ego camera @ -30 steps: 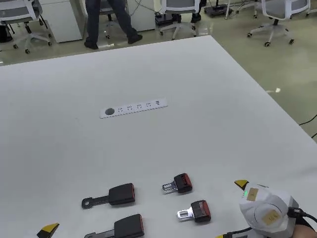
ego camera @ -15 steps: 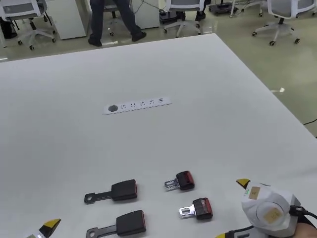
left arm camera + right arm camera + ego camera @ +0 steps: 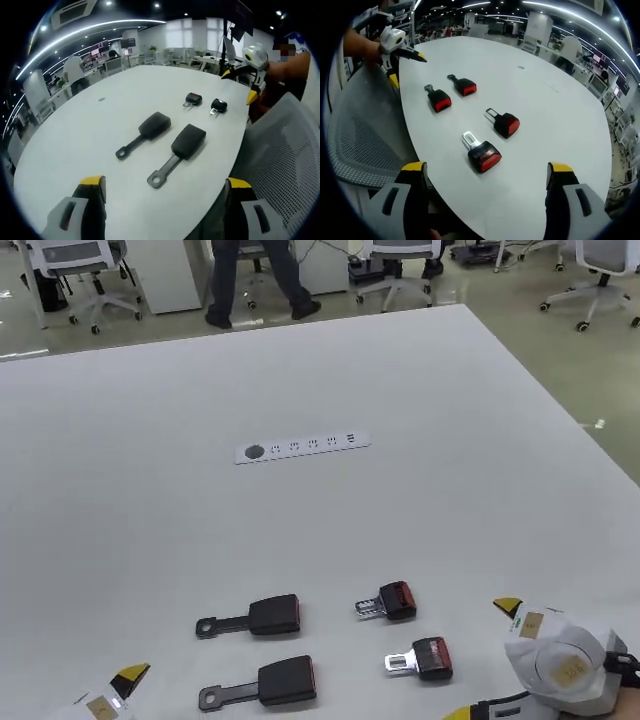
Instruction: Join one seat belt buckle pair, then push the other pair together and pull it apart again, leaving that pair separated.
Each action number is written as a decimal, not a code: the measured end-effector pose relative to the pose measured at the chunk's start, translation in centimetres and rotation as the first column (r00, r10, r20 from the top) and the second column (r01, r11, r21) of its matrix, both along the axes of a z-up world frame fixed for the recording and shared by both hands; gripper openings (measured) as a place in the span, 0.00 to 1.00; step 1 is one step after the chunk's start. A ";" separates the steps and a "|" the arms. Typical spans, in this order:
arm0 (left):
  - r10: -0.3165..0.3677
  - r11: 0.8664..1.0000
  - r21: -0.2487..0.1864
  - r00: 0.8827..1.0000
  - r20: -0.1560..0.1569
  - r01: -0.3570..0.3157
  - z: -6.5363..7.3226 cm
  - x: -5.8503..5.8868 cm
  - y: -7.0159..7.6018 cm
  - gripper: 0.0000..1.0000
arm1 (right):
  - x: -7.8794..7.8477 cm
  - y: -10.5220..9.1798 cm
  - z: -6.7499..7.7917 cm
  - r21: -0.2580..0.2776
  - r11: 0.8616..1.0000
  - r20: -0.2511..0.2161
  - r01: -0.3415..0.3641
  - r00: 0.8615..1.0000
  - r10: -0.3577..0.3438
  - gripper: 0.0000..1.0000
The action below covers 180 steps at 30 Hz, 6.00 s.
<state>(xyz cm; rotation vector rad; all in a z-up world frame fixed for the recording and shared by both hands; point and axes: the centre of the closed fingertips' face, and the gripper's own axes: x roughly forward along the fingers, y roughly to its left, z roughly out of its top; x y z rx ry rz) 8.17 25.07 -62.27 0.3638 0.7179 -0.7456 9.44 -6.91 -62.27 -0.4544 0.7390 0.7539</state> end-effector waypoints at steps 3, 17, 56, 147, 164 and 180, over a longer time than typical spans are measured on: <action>0.009 1.000 -0.003 1.000 0.001 -0.009 0.0 0.3 0.3 1.00 | 0.0 0.0 -0.2 -0.003 1.000 -0.003 -0.006 1.000 0.006 1.00; -0.007 1.000 -0.007 1.000 -0.005 0.007 0.1 0.0 0.0 1.00 | -0.3 -0.8 -0.7 -0.014 1.000 -0.013 -0.014 1.000 0.014 0.99; 0.002 1.000 -0.014 1.000 0.020 -0.001 1.3 0.0 0.1 1.00 | -1.1 -1.4 -0.1 -0.008 1.000 0.004 0.010 1.000 -0.010 1.00; -0.146 0.989 0.015 0.989 0.012 0.146 1.2 -0.1 -2.2 0.81 | -0.8 1.3 0.9 0.003 0.989 0.054 -0.150 0.987 0.149 0.81; -0.325 0.944 0.056 0.946 -0.015 0.325 -0.9 2.4 -6.0 0.62 | -0.6 3.2 -1.2 -0.033 0.952 -0.054 -0.303 0.952 0.301 0.55; -0.447 0.888 0.079 0.891 -0.076 0.452 -3.8 3.8 -9.2 0.58 | 1.0 2.6 -4.4 -0.073 0.926 -0.105 -0.371 0.926 0.363 0.45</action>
